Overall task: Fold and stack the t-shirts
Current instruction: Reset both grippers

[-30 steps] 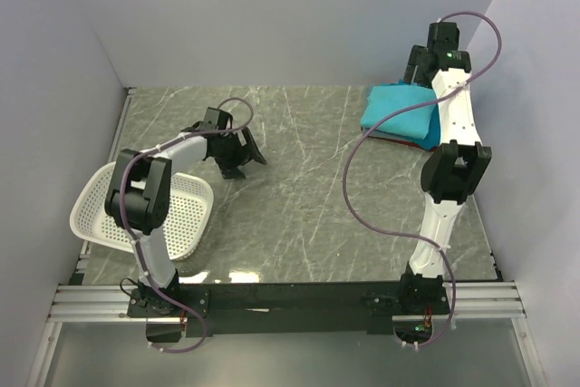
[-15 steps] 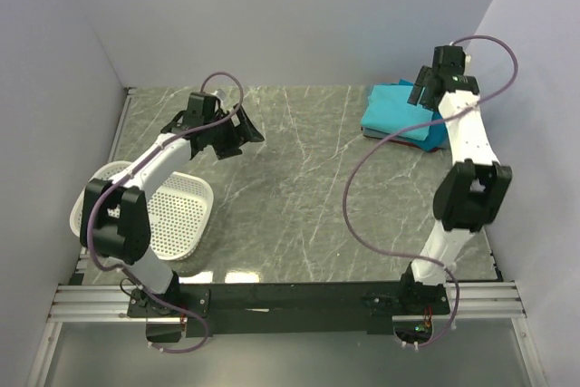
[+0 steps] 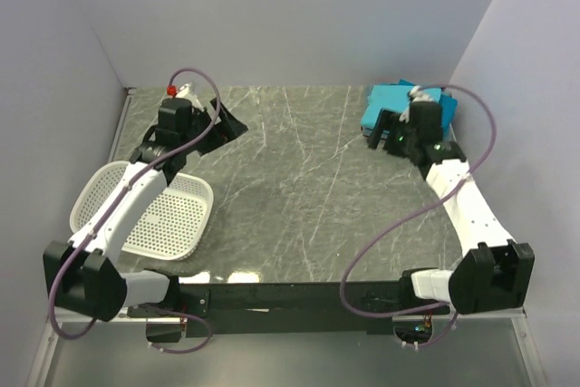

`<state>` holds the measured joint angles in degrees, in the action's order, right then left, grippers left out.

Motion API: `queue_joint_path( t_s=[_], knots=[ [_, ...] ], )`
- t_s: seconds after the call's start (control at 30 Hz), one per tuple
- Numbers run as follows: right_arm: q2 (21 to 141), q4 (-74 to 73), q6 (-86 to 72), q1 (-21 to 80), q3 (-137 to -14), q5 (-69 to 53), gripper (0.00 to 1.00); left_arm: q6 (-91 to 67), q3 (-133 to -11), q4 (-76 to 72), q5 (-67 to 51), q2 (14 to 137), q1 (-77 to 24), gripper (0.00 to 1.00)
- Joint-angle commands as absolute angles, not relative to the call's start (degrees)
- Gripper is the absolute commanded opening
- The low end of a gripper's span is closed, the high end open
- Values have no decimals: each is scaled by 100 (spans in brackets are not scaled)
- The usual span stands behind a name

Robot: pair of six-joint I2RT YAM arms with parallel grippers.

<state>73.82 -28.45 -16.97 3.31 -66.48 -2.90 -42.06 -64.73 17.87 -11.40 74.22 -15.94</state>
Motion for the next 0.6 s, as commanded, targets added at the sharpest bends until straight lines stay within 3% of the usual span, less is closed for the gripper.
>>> queue_joint_path(
  t_s=[0.0,0.3,0.57],
  knots=[
    [6839,-2119,-1994,860,-5944,-922,92,-4061,-6136,1661,-528,6979,-1608,91],
    [6276,-1731,-2716,1547,-4993,-914,92,-4263,-5511,1950,-18,6170,-1608,91],
    [5978,-2109,-2575,1556,-5098,-432,92,-4289,-5256,2373,509,5626,-1608,93]
  ],
)
